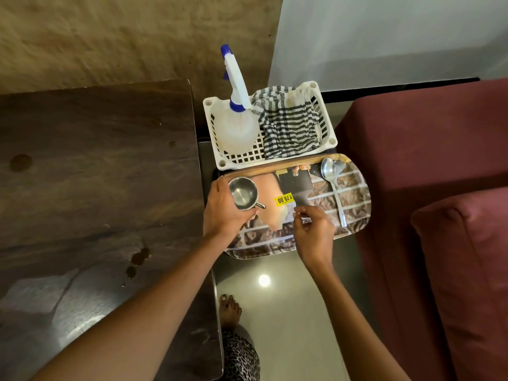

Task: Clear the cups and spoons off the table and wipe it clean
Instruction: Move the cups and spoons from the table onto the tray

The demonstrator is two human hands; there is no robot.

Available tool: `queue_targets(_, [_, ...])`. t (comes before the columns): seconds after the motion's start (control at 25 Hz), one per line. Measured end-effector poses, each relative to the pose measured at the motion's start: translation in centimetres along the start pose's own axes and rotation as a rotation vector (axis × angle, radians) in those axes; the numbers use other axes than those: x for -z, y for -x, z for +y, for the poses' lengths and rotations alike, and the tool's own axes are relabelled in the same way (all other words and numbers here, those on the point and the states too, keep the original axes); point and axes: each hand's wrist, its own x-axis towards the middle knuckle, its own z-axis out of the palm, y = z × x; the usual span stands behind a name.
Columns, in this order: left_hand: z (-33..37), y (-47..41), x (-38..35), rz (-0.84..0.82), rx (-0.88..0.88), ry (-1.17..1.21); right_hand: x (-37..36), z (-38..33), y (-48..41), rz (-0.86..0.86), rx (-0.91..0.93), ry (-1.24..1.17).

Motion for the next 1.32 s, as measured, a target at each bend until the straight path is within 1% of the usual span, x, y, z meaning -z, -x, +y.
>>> queue_targets(0.16, [0.7,0.0,-0.4,-0.001,0.03,-0.086,0.3,-0.5,0.1,-0.022,0.001,-0.017])
queue_targets(0.36, [0.3,1.8,1.0,0.018,-0.057,-0.071,0.5,-1.7,0.6,-0.024,-0.017,-0.03])
queue_targets(0.48, [-1.0,4.0,3.0,0.027,-0.118,-0.068,0.1,-3.5,1.3,-0.025,0.017,-0.03])
queue_targets(0.64, [-3.0,5.3,7.6,0.047,-0.183,-0.079,-1.0,-8.4,3.2,-0.043,0.085,-0.037])
queue_targets(0.8, [-5.8,6.5,14.2,0.147,-0.224,-0.046,-3.5,-13.9,5.9,-0.04,0.166,-0.076])
queue_targets(0.88, [-8.8,7.9,18.5,0.196,-0.172,-0.021,-5.5,-17.3,8.9,-0.062,0.196,-0.067])
queue_targets(0.96, [-12.2,9.6,22.7,0.242,-0.126,0.01,-7.7,-20.9,12.4,-0.04,0.245,-0.045])
queue_targets(1.08, [-17.0,12.7,29.0,0.28,-0.115,0.052,-11.4,-26.0,17.6,-0.013,0.321,-0.03])
queue_targets(1.16, [-20.7,15.0,33.7,0.291,-0.109,0.04,-14.5,-29.2,21.9,-0.028,0.31,-0.041])
queue_targets(1.32, [-26.9,18.0,41.1,0.322,-0.07,0.022,-19.7,-34.5,29.1,-0.158,0.263,-0.098])
